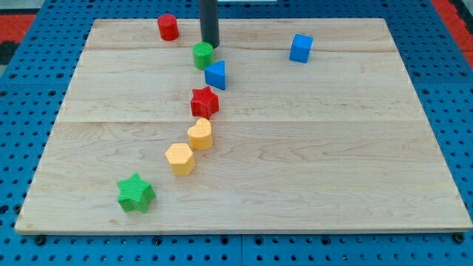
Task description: Move the green circle diagonally to the bottom left side of the red circle
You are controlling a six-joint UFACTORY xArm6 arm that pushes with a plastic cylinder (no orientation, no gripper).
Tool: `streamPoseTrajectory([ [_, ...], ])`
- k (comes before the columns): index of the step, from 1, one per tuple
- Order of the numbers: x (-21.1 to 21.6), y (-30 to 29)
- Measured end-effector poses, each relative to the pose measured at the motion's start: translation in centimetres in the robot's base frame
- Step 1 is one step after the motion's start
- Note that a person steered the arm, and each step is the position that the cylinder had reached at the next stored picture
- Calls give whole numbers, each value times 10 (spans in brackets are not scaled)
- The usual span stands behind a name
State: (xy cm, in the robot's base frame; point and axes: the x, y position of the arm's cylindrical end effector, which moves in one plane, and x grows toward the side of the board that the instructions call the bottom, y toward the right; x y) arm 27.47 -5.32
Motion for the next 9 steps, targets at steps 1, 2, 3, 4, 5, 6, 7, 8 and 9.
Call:
streamPoseTrajectory([
  [1, 4, 60],
  [2, 19, 50],
  [3, 19, -8],
  [4, 62, -12],
  [5, 60, -37],
  [6, 29, -42],
  [7, 25, -54],
  [8, 25, -70],
  [9, 2, -51],
])
